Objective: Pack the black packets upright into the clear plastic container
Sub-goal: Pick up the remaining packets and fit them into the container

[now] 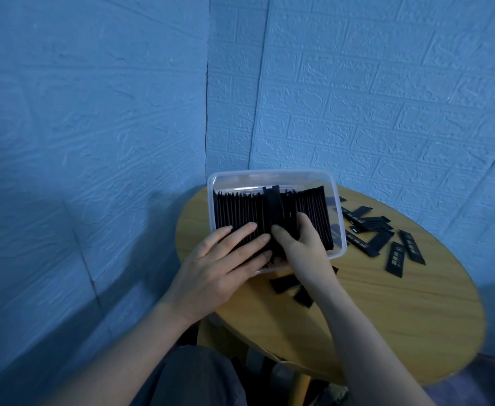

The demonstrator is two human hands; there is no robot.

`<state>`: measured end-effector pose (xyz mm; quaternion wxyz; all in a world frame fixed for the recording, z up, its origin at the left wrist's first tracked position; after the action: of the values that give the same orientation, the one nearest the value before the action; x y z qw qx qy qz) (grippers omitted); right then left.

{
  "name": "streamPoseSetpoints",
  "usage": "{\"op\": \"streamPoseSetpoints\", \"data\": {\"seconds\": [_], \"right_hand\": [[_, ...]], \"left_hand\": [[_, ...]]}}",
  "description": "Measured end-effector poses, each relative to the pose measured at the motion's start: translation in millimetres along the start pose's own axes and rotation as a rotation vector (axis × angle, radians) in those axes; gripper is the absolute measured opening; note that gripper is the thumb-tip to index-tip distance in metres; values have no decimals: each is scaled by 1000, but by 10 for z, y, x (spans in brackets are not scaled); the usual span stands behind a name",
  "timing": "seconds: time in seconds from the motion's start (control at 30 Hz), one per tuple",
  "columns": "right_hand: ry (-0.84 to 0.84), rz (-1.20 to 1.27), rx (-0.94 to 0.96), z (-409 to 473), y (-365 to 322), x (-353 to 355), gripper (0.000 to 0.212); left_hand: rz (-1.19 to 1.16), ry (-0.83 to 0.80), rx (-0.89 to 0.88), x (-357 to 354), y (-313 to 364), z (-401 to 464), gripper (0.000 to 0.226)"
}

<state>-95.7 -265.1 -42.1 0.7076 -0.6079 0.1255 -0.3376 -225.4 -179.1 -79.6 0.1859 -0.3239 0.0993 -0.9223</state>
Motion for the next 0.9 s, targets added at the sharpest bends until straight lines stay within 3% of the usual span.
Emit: {"op": "streamPoseSetpoints", "data": {"seconds": [0.1, 0.3, 0.47, 0.63, 0.9], "right_hand": [[28, -21, 56, -16, 18, 10, 5], [25, 21, 112, -75, -6, -5, 20], [80, -191, 252, -141, 82, 8, 14], [41, -214, 282, -135, 164, 23, 38], [-8, -43, 179, -154, 144, 48, 24]], "left_hand": [[4, 4, -12, 9, 1, 2, 31], [7, 26, -114, 42, -28, -71, 33], [70, 14, -129, 71, -16, -54, 37], [127, 0, -175, 86, -11, -21, 34], [151, 16, -250, 91, 1, 16, 37]]}}
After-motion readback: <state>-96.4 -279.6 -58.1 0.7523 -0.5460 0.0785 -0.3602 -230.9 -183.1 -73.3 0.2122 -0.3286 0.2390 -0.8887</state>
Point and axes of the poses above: each hand's wrist, its own z-axis towards the middle knuckle, its own x-axis out of the back of the hand, y = z × x, the point moved 3 cm from there along z, towards the middle knuckle, and after that the axes turned 3 degrees about -y, right-handed, at the moved point
